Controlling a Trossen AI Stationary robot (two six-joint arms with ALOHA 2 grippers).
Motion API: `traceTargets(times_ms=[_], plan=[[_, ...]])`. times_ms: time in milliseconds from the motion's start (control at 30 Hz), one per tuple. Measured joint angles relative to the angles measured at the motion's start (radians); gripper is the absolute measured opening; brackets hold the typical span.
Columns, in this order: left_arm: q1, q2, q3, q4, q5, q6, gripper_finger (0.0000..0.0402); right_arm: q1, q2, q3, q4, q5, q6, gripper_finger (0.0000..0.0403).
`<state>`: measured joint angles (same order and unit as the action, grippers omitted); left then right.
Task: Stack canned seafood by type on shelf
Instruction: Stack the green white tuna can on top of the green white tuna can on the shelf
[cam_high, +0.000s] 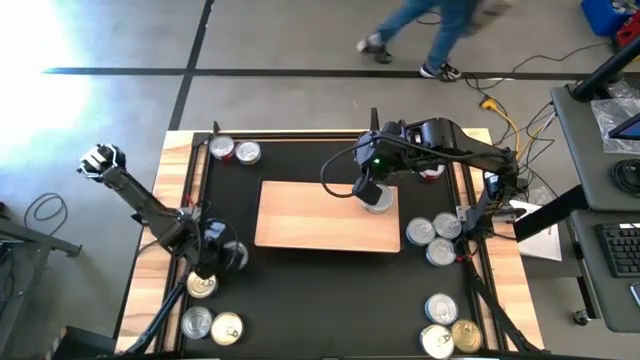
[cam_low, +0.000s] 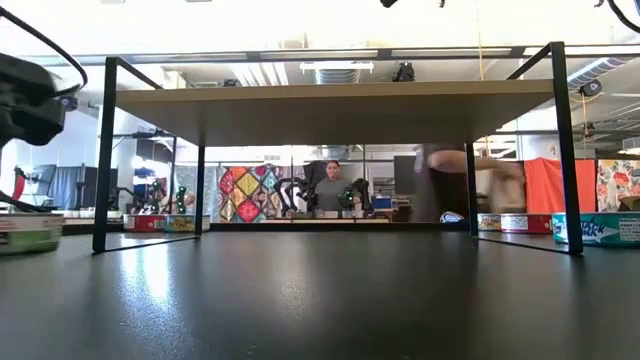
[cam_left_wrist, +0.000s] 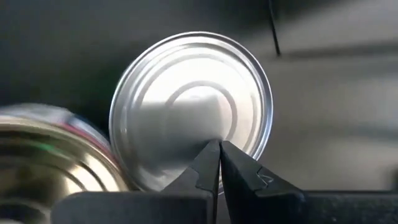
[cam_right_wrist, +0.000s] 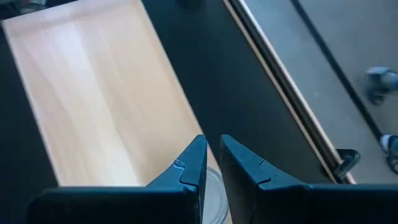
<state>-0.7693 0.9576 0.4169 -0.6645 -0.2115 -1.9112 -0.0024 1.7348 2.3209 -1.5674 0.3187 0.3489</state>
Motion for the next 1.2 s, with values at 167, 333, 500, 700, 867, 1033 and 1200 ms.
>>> traceTargets(times_ms=[167,333,500,700,867,1033,1200], plan=[[-0.062,0.074,0.004,0.144,0.032,0.073,0.0000,0.005,0.000,0.000,0.001,-0.013,-0.029,0.0038],[-0.086,0.229,0.106,0.147,0.027,0.187,0.0000,0.013,0.000,0.000,0.004,-0.005,-0.099,0.0038],[-0.085,0.432,0.279,0.108,0.026,0.282,0.0000,0.036,0.000,0.004,0.008,-0.005,-0.195,0.0038],[-0.092,0.629,0.474,0.127,0.049,0.396,0.0000,0.150,-0.008,0.033,0.020,0.052,-0.183,0.0015],[-0.089,0.744,0.570,0.153,0.075,0.487,0.0000,0.293,-0.014,0.033,0.026,0.178,-0.085,0.0010],[-0.067,0.784,0.606,0.181,0.091,0.583,0.0000,0.476,-0.013,0.033,0.041,0.317,0.069,0.0009],[-0.026,0.788,0.603,0.228,0.084,0.656,0.0000,0.666,0.004,0.033,0.044,0.441,0.253,0.0009]])
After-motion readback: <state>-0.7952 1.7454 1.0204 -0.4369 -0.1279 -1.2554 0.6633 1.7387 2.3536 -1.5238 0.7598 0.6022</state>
